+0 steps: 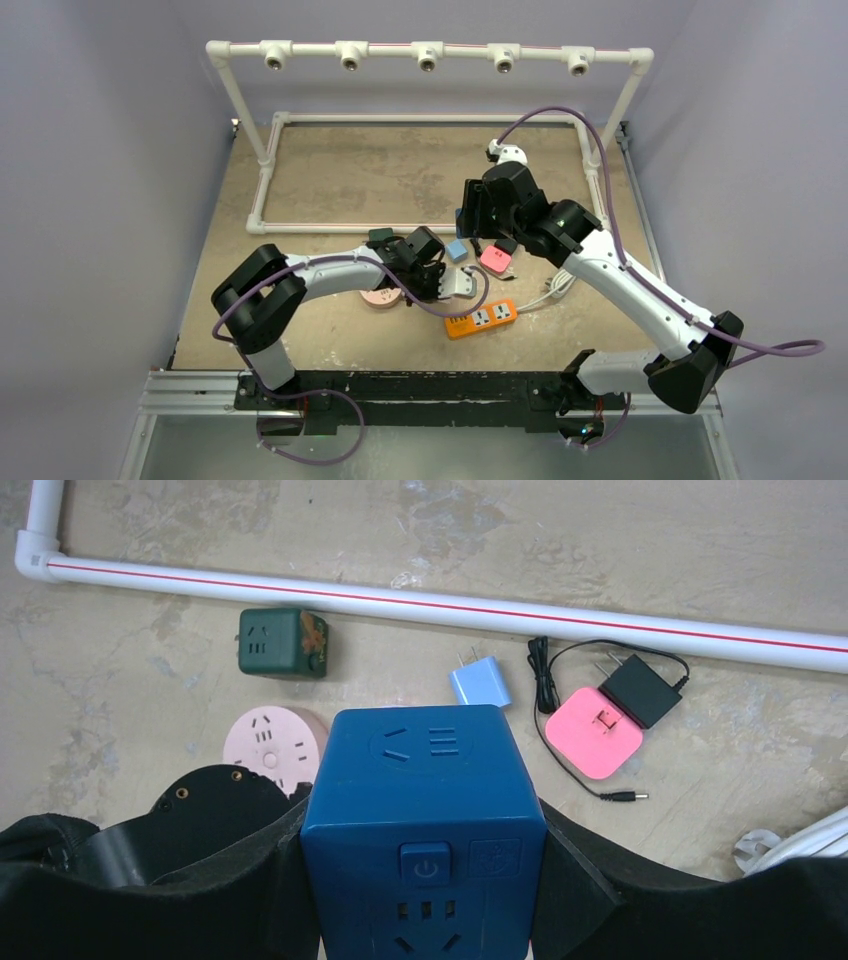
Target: Insert the plug
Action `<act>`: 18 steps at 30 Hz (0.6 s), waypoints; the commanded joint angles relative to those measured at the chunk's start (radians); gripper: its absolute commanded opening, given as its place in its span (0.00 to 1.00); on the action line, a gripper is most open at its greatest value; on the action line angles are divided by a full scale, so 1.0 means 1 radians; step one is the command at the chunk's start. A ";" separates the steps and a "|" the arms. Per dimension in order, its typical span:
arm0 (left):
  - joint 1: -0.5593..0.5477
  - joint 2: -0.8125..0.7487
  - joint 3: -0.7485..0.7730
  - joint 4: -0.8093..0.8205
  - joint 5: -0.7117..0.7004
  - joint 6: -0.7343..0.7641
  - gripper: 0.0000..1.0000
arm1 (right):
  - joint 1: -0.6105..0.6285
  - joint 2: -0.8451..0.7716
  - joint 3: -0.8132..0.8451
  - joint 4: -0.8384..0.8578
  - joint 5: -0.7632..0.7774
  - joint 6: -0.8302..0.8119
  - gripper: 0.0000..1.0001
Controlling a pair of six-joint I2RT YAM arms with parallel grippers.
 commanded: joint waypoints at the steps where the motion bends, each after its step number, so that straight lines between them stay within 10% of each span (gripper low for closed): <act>1: -0.001 0.018 -0.018 0.024 -0.110 -0.374 0.00 | -0.008 -0.022 0.031 0.026 0.009 -0.014 0.09; 7: -0.001 -0.014 -0.027 0.051 -0.088 -0.637 0.05 | -0.008 -0.008 0.036 0.031 -0.007 -0.014 0.11; 14: 0.003 -0.046 0.040 -0.009 -0.067 -0.639 0.90 | -0.009 -0.003 0.067 0.003 -0.011 -0.014 0.13; 18: 0.034 -0.100 0.097 -0.094 -0.053 -0.637 0.99 | -0.009 -0.004 0.076 -0.019 -0.006 -0.014 0.13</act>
